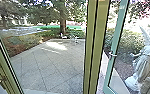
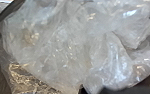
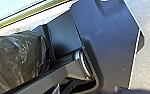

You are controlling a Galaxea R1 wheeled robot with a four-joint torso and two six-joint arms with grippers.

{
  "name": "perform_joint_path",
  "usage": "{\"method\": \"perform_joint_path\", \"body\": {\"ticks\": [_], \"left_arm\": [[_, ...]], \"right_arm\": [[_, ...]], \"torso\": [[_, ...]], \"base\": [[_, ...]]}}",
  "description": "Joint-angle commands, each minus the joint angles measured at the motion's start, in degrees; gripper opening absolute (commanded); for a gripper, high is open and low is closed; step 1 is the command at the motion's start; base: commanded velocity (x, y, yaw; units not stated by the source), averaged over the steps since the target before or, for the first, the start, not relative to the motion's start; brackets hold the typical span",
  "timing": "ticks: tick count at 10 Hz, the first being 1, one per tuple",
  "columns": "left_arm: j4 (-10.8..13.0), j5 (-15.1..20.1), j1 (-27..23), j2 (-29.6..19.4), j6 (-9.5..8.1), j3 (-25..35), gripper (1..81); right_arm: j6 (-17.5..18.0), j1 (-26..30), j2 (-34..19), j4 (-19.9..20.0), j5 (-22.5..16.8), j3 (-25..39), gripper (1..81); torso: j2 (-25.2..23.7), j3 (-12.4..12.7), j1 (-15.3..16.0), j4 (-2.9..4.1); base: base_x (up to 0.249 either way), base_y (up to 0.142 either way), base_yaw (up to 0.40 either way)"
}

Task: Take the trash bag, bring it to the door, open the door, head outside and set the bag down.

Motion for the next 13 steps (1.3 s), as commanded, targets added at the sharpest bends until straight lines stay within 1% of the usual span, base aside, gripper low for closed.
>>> {"method": "perform_joint_path", "body": {"ticks": [1,10,13], "left_arm": [[0.4,4.2,-2.2,0.0,0.48,0.0,1.0],[0.2,4.2,-2.2,-0.1,0.48,0.0,1.0],[0.2,4.3,-2.2,-0.2,0.48,0.0,1.0]], "right_arm": [[-0.3,2.3,0.5,-0.4,-3.3,0.4,81.1],[-0.3,2.3,1.0,-0.4,-3.3,0.4,81.1],[-0.3,2.3,1.2,-0.7,-3.3,0.4,81.1]], "torso": [[0.0,0.0,0.0,0.0],[0.0,0.0,0.0,0.0],[0.0,0.0,0.0,0.0]], "base": [[0.0,0.0,-0.172],[0.0,0.0,-0.168],[0.0,0.0,-0.072]]}}
